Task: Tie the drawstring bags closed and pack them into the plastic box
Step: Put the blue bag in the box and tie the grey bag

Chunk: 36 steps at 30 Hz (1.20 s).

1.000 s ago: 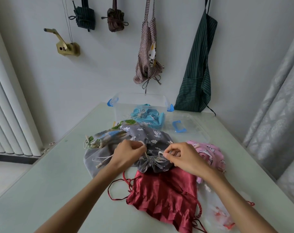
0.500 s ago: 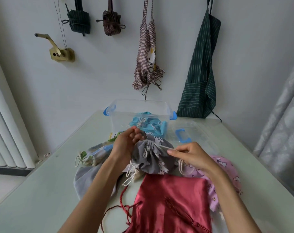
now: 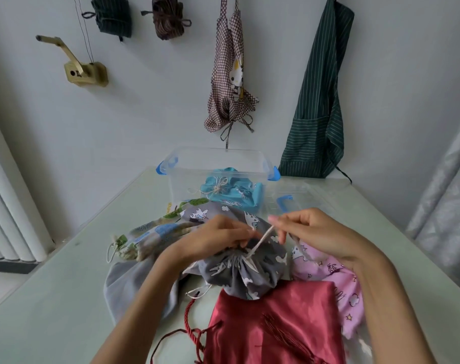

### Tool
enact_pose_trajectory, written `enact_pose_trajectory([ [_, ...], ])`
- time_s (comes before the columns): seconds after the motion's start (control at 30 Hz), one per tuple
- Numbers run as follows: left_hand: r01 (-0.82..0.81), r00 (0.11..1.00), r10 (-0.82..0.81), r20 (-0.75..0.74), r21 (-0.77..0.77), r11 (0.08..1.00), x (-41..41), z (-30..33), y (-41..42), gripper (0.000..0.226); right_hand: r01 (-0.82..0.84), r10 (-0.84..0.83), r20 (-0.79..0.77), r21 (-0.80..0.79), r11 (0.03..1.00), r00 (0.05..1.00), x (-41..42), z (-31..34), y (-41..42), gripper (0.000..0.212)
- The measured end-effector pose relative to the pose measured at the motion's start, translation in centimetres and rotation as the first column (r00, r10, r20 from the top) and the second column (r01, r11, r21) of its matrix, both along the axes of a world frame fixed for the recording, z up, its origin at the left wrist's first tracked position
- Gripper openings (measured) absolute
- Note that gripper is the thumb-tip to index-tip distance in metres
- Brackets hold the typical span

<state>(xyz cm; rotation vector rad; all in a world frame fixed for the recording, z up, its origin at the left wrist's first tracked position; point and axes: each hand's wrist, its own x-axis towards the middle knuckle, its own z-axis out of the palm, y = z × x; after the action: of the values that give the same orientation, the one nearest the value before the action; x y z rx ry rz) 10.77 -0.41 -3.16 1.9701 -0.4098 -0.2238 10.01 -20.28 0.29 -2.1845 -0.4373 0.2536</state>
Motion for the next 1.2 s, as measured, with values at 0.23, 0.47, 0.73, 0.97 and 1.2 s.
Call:
enact_pose_trajectory([
  [0.23, 0.167, 0.977, -0.195, 0.085, 0.26, 0.951, -0.7, -1.4, -1.5, 0.031, 0.035, -0.083, 0.168, 0.274, 0.961, 0.982, 1.9, 0.6, 3.1, 0.033],
  [0.47, 0.1, 0.988, -0.115, -0.107, -0.14, 0.985, -0.1, -1.0, -0.5, 0.037, 0.339, -0.298, 0.344, -0.064, 0.939, 0.89, 4.2, -0.3, 4.0, 0.032],
  [0.73, 0.153, 0.963, -0.196, -0.184, -0.225, 0.962, -0.1, -0.6, 0.6, 0.032, 0.109, -0.104, -0.161, 0.022, 0.994, 0.982, 1.9, -3.2, 2.9, 0.055],
  [0.97, 0.192, 0.962, -0.209, -0.178, -0.11, 0.975, -0.7, -0.4, 0.7, 0.034, 0.243, -0.189, -0.199, 0.292, 0.925, 0.962, 2.5, -4.3, 3.6, 0.024],
  [1.2, -0.031, 0.957, -0.072, -0.281, -0.349, 0.937, -0.6, 0.0, 0.7, 0.033, 0.525, 0.377, -0.56, 0.827, 0.203, 0.737, 3.0, -3.5, 2.6, 0.014],
])
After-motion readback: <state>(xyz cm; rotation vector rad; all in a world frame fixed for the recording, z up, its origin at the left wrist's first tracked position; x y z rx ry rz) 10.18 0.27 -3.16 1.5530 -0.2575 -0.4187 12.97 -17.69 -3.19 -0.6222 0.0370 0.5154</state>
